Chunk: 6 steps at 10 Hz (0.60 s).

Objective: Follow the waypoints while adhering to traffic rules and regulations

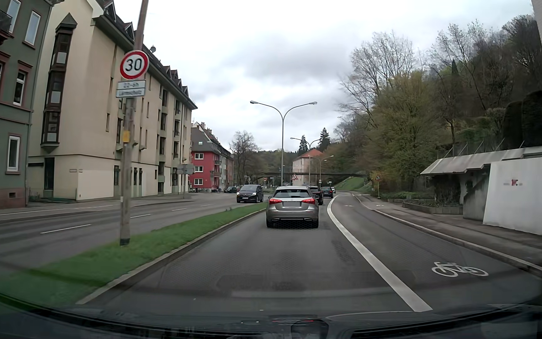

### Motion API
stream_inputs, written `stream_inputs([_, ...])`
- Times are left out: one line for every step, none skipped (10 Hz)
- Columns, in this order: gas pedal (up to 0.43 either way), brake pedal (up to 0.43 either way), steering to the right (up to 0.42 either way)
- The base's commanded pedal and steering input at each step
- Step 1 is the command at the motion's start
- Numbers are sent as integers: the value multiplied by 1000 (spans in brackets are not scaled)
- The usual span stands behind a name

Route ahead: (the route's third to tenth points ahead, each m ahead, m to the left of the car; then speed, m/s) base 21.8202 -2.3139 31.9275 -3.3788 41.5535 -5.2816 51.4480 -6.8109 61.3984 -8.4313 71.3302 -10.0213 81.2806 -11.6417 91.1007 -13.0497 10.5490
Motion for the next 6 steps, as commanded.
stream_inputs([28, 0, 18])
stream_inputs([28, 0, 18])
stream_inputs([28, 0, 18])
stream_inputs([28, 0, 18])
stream_inputs([28, 0, 18])
stream_inputs([28, 0, 19])
